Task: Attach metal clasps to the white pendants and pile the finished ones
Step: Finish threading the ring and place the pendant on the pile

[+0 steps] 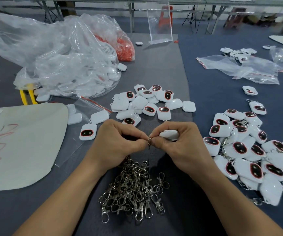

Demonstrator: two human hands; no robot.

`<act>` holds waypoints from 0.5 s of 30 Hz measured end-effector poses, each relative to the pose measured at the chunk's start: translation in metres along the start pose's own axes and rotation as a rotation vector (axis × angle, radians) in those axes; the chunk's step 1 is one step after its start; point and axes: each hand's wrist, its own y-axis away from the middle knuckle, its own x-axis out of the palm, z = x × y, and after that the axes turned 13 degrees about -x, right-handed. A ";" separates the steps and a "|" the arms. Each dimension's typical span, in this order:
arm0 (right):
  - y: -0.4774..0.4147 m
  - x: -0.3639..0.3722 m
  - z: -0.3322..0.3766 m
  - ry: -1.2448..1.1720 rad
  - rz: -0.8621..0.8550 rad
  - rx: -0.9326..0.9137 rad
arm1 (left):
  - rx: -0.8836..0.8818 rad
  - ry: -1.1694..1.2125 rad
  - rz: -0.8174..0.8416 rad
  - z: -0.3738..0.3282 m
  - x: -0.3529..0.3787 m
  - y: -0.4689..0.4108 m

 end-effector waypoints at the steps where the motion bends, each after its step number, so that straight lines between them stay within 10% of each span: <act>1: 0.000 -0.001 0.001 0.002 0.022 -0.013 | -0.001 -0.007 0.032 -0.001 -0.002 0.000; 15: -0.002 0.000 -0.007 0.094 0.091 0.013 | -0.119 -0.048 -0.031 0.004 0.010 0.002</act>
